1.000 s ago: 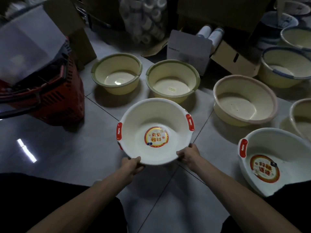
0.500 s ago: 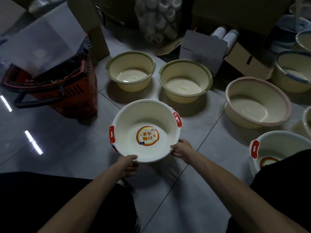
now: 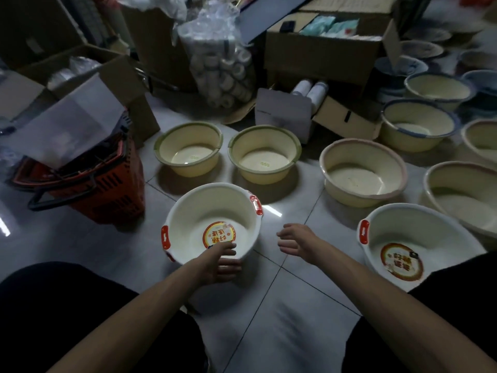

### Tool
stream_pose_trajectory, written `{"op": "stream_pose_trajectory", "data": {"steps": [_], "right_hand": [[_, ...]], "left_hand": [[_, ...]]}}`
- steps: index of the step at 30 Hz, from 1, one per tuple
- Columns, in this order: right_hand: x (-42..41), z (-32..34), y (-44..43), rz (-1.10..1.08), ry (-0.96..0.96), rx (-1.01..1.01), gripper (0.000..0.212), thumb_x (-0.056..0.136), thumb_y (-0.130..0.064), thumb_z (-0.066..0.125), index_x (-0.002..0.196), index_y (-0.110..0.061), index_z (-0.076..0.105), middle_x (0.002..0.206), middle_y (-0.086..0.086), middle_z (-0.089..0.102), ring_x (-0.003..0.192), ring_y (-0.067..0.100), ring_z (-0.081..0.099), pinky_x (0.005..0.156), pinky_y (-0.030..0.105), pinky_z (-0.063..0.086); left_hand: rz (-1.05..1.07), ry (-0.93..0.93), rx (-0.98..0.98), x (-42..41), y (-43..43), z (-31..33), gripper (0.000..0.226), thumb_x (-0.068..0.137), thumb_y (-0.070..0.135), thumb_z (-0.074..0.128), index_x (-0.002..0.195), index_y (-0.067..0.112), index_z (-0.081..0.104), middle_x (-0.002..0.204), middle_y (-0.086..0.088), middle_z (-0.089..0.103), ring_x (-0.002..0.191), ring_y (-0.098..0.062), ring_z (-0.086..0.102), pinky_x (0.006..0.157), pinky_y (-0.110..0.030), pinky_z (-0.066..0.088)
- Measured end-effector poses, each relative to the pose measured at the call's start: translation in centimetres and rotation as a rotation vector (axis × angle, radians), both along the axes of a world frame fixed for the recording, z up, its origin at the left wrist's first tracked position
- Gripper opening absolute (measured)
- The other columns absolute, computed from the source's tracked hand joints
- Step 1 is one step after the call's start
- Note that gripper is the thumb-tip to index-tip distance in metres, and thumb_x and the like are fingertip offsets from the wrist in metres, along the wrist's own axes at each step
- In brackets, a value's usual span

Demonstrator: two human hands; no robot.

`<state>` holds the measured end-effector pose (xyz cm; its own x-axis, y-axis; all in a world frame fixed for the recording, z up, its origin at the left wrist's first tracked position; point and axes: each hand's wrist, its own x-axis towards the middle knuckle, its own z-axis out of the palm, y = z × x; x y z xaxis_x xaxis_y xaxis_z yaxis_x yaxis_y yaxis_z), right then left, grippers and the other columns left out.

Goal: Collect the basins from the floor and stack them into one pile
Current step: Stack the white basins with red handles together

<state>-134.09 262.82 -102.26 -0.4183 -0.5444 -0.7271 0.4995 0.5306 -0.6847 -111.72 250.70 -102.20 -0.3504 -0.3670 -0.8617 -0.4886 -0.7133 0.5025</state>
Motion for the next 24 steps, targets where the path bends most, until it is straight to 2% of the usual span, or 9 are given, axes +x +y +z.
{"op": "stream_pose_trajectory", "data": {"steps": [5,8,11,13,16,20,22,24], "right_hand": [[-3.6,3.4,6.1,-0.053,-0.007,-0.065,0.017,0.091,-0.002,0.068,0.1,-0.014,0.06,0.121,0.02,0.063,0.112,0.035,0.065,0.092,0.045,0.058],[-5.9,5.1,9.9,-0.129,0.024,-0.094,0.016,0.092,-0.003,0.067,0.098,-0.016,0.061,0.113,0.015,0.064,0.105,0.031,0.065,0.093,0.044,0.057],[-8.1,6.2,13.7,-0.234,0.071,-0.069,0.017,0.089,-0.004,0.068,0.102,-0.014,0.061,0.11,0.014,0.065,0.094,0.028,0.068,0.076,0.038,0.059],[-9.3,6.8,16.8,-0.296,0.102,-0.037,0.019,0.088,-0.004,0.069,0.105,-0.01,0.061,0.108,0.014,0.066,0.084,0.026,0.068,0.066,0.034,0.058],[-10.8,7.1,21.7,-0.357,0.172,0.048,0.009,0.089,-0.005,0.064,0.099,-0.006,0.064,0.095,0.014,0.067,0.08,0.026,0.066,0.072,0.037,0.058],[-12.7,6.3,26.5,-0.506,0.192,0.158,0.019,0.087,-0.007,0.063,0.106,-0.004,0.066,0.098,0.016,0.073,0.089,0.031,0.072,0.073,0.037,0.061],[-13.0,5.5,28.2,-0.566,0.158,0.183,0.016,0.089,-0.005,0.064,0.105,-0.002,0.064,0.101,0.017,0.071,0.077,0.028,0.068,0.062,0.031,0.054],[-13.1,4.3,29.3,-0.607,0.128,0.222,0.018,0.09,-0.003,0.064,0.108,0.0,0.063,0.094,0.017,0.063,0.067,0.025,0.059,0.054,0.028,0.046]], "left_hand": [[-0.165,0.117,-0.073,-5.6,2.4,4.0,0.04,0.096,0.039,0.063,0.124,0.011,0.062,0.115,-0.017,0.076,0.104,-0.031,0.073,0.091,-0.041,0.057],[-0.262,0.191,-0.112,-9.1,4.6,6.6,0.043,0.096,0.04,0.065,0.127,0.011,0.062,0.118,-0.015,0.075,0.111,-0.031,0.071,0.096,-0.042,0.055],[-0.39,0.233,-0.146,-12.3,7.6,9.0,0.05,0.093,0.041,0.068,0.131,0.01,0.061,0.118,-0.015,0.075,0.113,-0.031,0.071,0.105,-0.045,0.052],[-0.482,0.256,-0.151,-14.0,9.5,10.4,0.058,0.085,0.042,0.072,0.132,0.01,0.061,0.12,-0.015,0.074,0.114,-0.031,0.071,0.104,-0.045,0.052],[-0.63,0.262,-0.162,-16.6,11.8,11.8,0.061,0.084,0.044,0.071,0.132,0.009,0.06,0.122,-0.016,0.073,0.117,-0.033,0.069,0.102,-0.045,0.053],[-0.662,0.266,-0.212,-21.0,15.2,11.5,0.05,0.093,0.04,0.068,0.129,0.007,0.061,0.122,-0.018,0.072,0.115,-0.034,0.068,0.105,-0.05,0.052],[-0.649,0.253,-0.214,-23.2,17.6,10.5,0.039,0.097,0.033,0.064,0.126,0.007,0.062,0.121,-0.018,0.072,0.114,-0.034,0.069,0.103,-0.048,0.053],[-0.644,0.229,-0.198,-25.1,19.9,8.5,0.034,0.097,0.03,0.063,0.122,0.007,0.065,0.115,-0.016,0.074,0.11,-0.032,0.07,0.097,-0.044,0.056]]}}
